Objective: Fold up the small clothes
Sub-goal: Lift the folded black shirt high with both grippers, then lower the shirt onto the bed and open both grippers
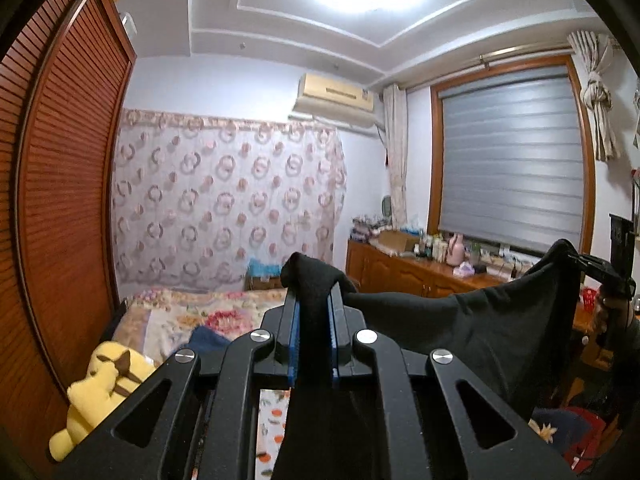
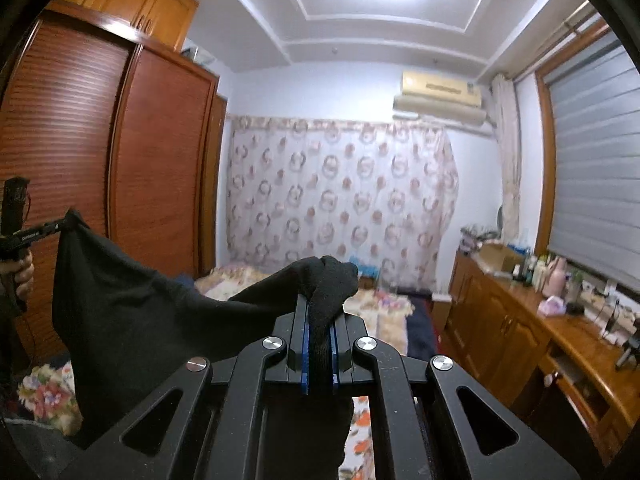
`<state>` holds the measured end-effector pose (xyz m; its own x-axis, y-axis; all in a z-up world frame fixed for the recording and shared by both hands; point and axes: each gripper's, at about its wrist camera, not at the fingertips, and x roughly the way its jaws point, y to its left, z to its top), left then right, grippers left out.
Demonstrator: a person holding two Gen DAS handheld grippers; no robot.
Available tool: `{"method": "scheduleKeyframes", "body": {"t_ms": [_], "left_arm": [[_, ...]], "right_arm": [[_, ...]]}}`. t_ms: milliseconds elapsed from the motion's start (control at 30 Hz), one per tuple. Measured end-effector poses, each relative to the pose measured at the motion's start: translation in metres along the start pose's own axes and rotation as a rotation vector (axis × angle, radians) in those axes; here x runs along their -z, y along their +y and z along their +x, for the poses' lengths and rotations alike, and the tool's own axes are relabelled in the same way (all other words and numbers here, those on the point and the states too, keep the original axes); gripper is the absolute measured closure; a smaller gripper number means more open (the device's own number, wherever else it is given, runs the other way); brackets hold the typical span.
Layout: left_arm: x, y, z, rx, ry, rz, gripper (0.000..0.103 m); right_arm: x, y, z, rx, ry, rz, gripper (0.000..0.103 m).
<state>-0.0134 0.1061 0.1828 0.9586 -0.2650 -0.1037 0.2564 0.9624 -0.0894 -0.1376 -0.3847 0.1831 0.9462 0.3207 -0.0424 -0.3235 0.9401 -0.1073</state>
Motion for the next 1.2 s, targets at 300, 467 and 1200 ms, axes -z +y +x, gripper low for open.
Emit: {"method": "scheduleKeyframes", "body": {"t_ms": [300,467,1200], "left_arm": [[-0.035,0.008,0.026,-0.074,-0.048,0.025,0.091],[0.002,0.030,0.103,-0.167,0.072,0.026,0.091],[0.114,0.041,0.277,-0.224,0.415,0.038,0.083]], "right_arm": [[0.033,0.005,0.032,0.027,-0.068,0.003,0.096],[0.058,-0.007,0.104,0.030,0.042,0.022,0.096],[0.203,-0.005,0.351,0.163,0.478,0.062,0.096]]}}
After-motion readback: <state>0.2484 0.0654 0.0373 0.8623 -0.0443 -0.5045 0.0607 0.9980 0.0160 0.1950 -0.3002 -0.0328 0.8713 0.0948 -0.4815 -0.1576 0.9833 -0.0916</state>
